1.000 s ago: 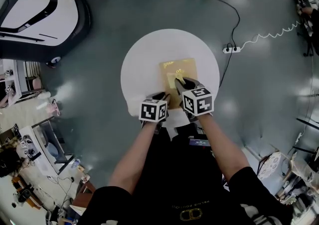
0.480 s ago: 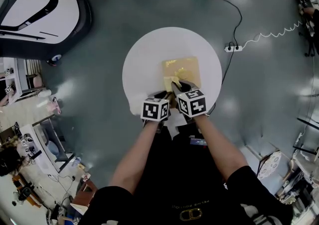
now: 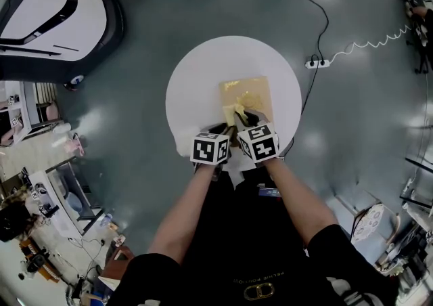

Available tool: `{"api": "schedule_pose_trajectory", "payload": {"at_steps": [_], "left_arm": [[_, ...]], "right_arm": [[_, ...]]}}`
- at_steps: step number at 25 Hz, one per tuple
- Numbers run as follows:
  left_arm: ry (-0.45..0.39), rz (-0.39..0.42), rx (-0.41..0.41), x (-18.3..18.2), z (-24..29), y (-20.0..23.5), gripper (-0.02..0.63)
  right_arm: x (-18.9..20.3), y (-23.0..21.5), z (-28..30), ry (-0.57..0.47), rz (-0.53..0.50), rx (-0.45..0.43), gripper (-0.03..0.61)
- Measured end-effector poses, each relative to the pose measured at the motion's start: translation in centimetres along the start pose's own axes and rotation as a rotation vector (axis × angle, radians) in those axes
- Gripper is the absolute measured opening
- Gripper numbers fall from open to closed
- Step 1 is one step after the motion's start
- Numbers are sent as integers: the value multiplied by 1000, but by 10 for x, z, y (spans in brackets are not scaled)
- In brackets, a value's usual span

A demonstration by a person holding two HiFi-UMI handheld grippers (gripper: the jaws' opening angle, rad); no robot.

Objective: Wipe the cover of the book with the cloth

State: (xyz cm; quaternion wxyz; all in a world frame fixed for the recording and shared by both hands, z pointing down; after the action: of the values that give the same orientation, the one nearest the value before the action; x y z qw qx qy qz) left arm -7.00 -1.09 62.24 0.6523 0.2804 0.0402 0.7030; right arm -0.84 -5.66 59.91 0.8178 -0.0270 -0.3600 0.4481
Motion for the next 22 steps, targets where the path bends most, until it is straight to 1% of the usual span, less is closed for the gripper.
{"api": "schedule_pose_trajectory", "payload": {"at_steps": [10, 22], "left_arm": [[7, -15, -6, 0, -1, 2, 107], [6, -19, -10, -1, 0, 4, 107]], "right_arm": [[0, -11, -9, -4, -13, 22, 91], [5, -48, -33, -20, 19, 94, 91]]}}
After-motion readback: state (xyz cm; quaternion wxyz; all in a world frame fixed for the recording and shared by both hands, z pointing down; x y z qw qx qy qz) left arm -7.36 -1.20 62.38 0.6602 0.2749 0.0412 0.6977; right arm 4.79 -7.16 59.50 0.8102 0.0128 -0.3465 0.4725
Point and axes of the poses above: the fingertips, and each gripper's own axes: z forward along the fingers, y to its left, x out of its underside, the point moved 4 cm from there along -z, backward along the fingers, and after that the axes turned 9 degrees about -x, right-handed, at the moved point
